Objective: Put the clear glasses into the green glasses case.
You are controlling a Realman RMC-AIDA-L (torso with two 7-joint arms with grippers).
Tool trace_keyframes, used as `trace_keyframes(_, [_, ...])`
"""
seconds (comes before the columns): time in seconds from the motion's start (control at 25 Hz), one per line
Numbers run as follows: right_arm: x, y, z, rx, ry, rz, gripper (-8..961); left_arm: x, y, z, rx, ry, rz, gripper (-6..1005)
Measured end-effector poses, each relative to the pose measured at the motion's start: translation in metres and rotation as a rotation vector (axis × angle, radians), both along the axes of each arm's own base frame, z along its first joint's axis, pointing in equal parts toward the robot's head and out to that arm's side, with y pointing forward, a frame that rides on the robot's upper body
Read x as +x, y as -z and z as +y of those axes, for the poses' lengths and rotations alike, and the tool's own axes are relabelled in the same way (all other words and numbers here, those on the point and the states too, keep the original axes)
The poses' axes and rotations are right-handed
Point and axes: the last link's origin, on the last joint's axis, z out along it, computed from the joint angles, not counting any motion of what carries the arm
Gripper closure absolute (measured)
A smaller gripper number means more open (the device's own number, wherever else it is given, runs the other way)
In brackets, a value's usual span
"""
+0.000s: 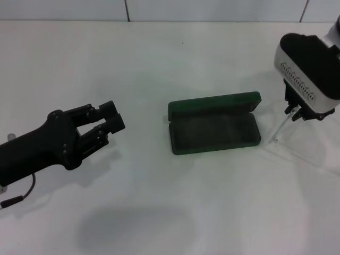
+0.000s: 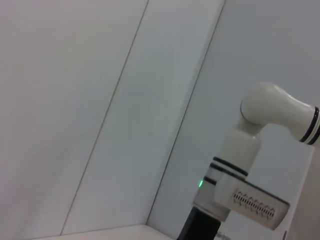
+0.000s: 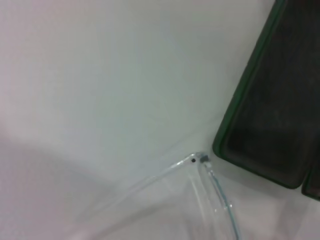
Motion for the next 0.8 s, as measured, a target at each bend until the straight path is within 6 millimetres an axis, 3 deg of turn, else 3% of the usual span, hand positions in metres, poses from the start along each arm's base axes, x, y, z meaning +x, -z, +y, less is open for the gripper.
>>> trace_keyframes(0.4, [-0.018, -0.040, -0.032, 0.142, 0.044, 0.112, 842, 0.001, -0.003, -0.001, 0.004, 0.013, -0.004, 685])
trace_keyframes(0.6, [-0.028, -0.071, -0.052, 0.279, 0.090, 0.305, 843, 0.006, -0.010, 0.001, 0.022, 0.033, -0.034, 687])
trace_keyframes(0.8, [-0.019, -0.102, -0.073, 0.386, 0.202, 0.614, 844, 0.027, -0.029, 0.003, 0.003, 0.132, -0.046, 689])
